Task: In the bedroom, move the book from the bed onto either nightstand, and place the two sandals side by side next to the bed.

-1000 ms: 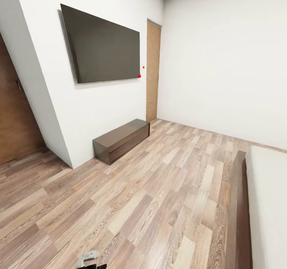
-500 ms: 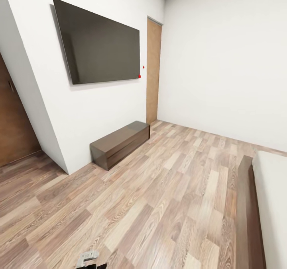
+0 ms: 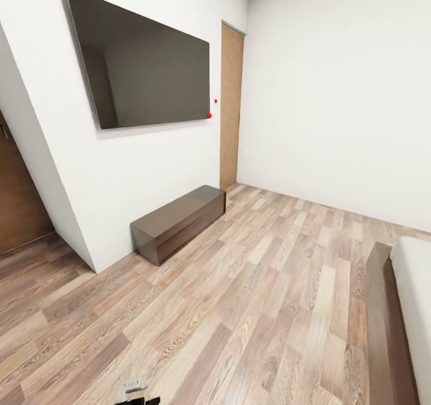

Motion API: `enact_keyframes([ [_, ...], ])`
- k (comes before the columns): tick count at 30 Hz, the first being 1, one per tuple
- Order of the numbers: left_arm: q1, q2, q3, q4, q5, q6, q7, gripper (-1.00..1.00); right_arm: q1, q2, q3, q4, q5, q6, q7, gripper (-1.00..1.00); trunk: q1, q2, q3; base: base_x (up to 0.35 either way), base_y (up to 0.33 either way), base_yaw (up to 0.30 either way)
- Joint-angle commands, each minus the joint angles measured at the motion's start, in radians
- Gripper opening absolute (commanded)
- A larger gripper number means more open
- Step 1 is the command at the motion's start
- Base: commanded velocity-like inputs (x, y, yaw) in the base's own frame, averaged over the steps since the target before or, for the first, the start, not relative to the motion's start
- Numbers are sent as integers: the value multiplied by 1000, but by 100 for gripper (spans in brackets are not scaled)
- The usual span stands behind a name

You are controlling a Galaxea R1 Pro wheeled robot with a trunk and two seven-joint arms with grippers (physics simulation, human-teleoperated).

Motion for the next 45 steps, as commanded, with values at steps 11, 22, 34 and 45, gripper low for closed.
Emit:
enact_keyframes([
  [11, 1, 0, 1, 2, 4, -2, -4, 100, -2, -5, -2, 5, -7, -6, 12, 100, 1, -1, -1, 137, 0, 0],
  [22, 1, 0, 1, 2, 4, -2, -4, 100, -2, -5, -2, 5, -5, -6, 13, 100, 1, -1, -1, 110, 0, 0],
  [34, 2, 0, 1, 2, 4, -2, -4, 100, -2, -5, -2, 5, -5, -6, 12, 100, 1, -1, -1, 283, 0, 0],
  [45, 5, 0, 1, 2, 4, -2, -4, 100, -2, -5, -2, 5, -5, -6, 12, 100, 1, -1, -1, 285, 0, 0],
])
